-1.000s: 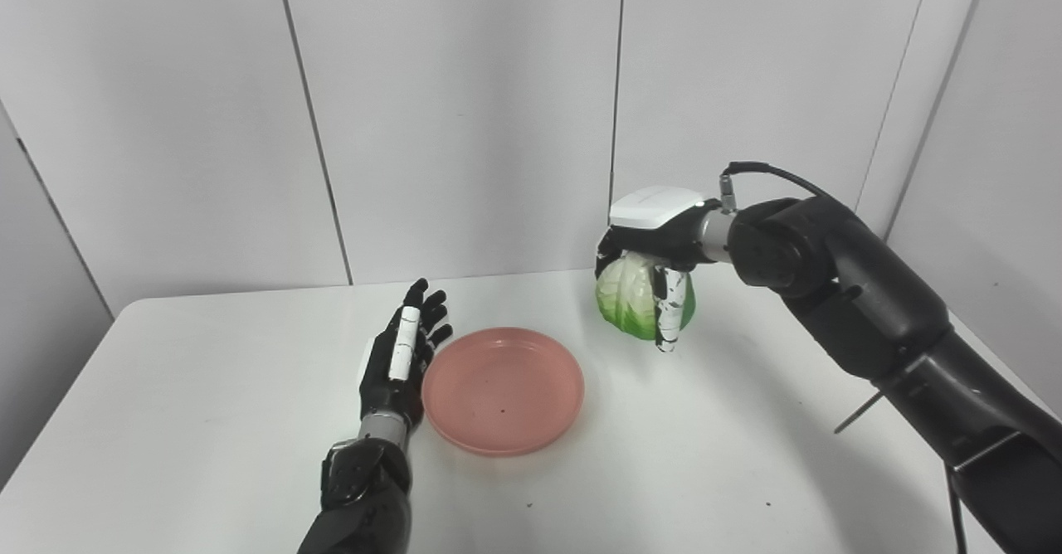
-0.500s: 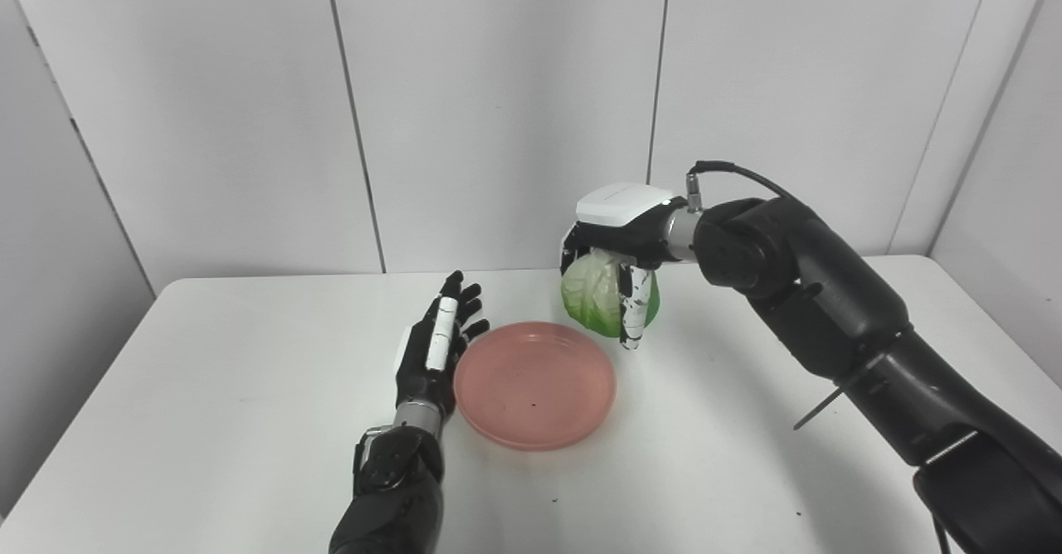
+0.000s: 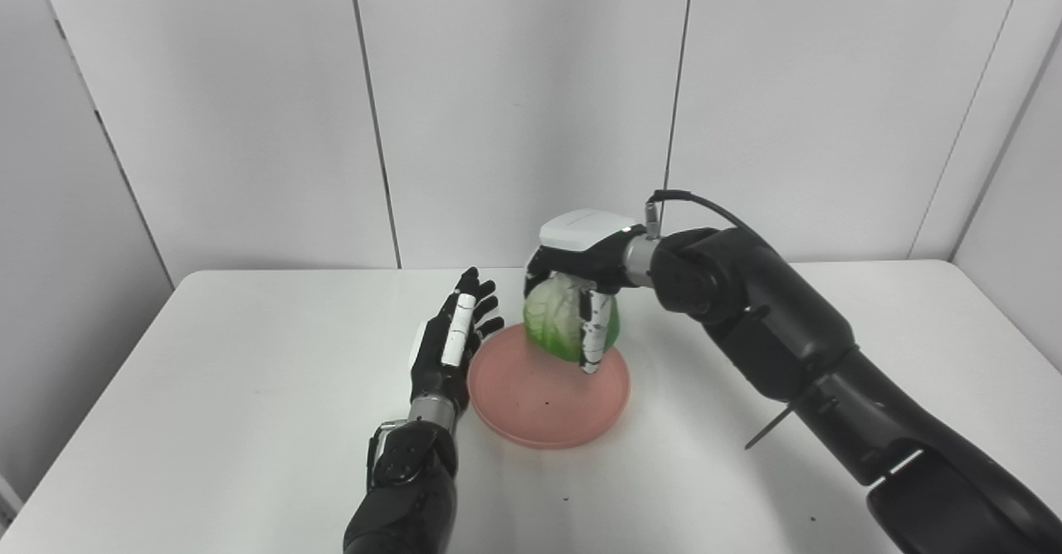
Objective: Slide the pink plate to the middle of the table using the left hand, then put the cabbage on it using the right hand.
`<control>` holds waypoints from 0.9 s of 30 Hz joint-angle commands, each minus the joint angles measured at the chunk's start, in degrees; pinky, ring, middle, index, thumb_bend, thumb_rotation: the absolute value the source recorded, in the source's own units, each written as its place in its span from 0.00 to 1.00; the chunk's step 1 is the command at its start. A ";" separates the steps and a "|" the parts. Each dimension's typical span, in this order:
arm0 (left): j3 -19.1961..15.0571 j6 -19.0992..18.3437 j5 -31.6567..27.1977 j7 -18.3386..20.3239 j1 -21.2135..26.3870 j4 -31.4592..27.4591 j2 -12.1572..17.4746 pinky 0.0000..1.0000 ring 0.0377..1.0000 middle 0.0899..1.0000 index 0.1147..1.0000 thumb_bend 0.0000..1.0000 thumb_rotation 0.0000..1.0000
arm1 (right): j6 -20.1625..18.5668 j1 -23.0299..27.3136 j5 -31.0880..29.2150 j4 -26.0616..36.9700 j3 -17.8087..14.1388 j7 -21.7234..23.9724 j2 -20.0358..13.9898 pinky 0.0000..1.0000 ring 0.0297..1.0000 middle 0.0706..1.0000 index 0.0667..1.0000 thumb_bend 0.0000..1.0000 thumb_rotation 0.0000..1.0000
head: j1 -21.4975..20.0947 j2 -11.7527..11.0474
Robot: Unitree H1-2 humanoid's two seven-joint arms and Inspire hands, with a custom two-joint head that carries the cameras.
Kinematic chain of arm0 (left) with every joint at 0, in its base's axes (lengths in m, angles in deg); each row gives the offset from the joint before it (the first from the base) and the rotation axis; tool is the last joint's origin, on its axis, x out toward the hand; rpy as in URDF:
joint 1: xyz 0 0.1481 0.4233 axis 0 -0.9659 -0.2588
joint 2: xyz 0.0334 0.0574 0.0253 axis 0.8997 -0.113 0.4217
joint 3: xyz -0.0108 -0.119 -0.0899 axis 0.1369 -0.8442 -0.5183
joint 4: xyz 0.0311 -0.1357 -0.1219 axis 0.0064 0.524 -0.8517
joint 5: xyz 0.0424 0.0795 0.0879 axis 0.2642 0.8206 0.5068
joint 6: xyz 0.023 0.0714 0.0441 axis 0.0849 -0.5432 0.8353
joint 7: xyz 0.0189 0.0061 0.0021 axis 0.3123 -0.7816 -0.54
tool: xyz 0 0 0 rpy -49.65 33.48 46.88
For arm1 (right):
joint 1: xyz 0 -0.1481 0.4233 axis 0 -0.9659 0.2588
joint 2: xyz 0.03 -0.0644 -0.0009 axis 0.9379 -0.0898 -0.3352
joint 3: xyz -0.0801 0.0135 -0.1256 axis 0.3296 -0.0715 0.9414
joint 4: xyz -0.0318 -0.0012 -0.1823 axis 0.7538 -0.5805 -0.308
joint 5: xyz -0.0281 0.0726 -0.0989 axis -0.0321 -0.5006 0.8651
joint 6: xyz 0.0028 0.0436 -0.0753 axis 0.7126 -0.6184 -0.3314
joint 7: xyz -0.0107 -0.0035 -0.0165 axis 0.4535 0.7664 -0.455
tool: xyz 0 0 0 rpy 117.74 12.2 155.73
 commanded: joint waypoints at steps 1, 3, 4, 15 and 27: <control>-0.18 0.06 -0.59 0.15 -1.71 1.27 -1.40 0.82 0.88 0.86 0.88 0.90 0.81 | 2.62 2.84 0.74 0.01 0.45 -2.13 -0.02 0.45 0.45 0.68 0.46 0.51 0.00 | 0.41 0.34; 0.01 0.05 -0.24 0.03 -1.93 0.80 -1.37 0.83 0.88 0.86 0.88 0.89 0.82 | 3.76 2.68 1.53 -0.71 1.70 -3.23 0.40 0.44 0.45 0.68 0.45 0.51 0.00 | 0.58 0.54; 0.20 0.07 0.07 -0.18 -2.04 0.60 -1.32 0.83 0.88 0.86 0.88 0.89 0.82 | 4.52 2.53 1.61 -1.17 2.11 -3.89 0.66 0.44 0.45 0.68 0.45 0.51 0.00 | 0.58 0.54; 1.18 0.05 0.43 -0.19 -3.45 -1.22 -0.98 0.82 0.88 0.86 0.89 0.88 0.83 | 4.96 0.85 3.73 -3.99 4.70 -7.08 3.13 0.42 0.47 0.66 0.45 0.49 0.00 | 0.83 1.31; 2.49 -0.15 0.23 -1.01 -4.84 -3.58 -0.88 0.81 0.89 0.89 0.92 0.89 0.84 | 4.40 -0.37 3.46 -3.03 4.83 -4.48 3.58 0.45 0.59 0.73 0.46 0.49 0.04 | 1.29 2.03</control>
